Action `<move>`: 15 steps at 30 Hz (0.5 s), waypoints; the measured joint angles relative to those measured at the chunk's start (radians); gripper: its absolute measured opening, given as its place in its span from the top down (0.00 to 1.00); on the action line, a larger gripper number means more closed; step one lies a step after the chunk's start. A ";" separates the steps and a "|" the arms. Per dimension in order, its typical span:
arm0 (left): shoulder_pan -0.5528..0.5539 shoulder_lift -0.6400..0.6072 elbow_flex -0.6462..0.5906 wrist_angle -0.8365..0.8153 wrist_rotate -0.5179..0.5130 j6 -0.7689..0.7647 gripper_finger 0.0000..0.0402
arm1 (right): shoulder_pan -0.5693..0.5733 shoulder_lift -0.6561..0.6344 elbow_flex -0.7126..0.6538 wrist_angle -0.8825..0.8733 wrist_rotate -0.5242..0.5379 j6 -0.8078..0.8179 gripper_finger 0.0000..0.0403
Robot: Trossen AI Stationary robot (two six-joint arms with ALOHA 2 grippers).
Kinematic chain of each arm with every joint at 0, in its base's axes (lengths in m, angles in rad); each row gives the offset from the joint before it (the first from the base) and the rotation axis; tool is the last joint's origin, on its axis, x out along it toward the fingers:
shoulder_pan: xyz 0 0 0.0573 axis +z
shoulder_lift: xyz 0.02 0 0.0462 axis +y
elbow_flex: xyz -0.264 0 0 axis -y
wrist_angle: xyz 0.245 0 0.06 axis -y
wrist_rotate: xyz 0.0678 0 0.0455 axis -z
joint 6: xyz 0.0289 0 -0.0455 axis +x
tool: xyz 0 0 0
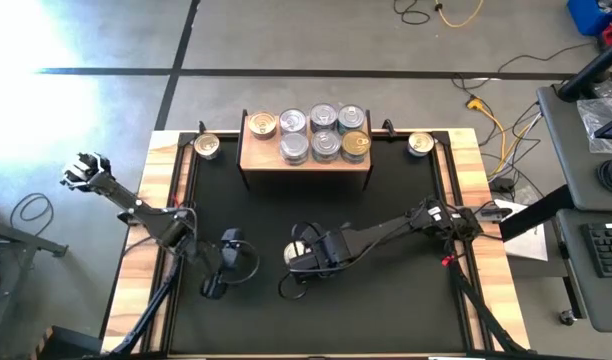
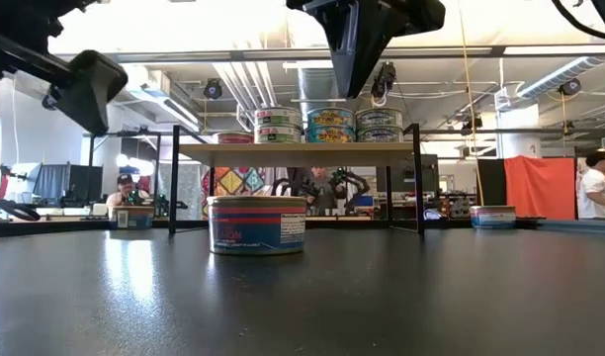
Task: Stack canned seafood by type on shelf
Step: Put the bottom right blue pink tuna can on the shelf aligned with the other blue pink tuna can
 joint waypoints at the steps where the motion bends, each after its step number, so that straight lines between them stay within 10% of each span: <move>1: 0.007 0.001 -0.008 0.022 0.014 0.030 0.01 | 0.002 0.000 0.000 0.000 -0.001 0.000 0.97; 15: 0.043 -0.022 -0.279 0.502 0.026 -0.110 0.01 | 0.003 0.000 -0.122 0.012 -0.150 0.093 0.97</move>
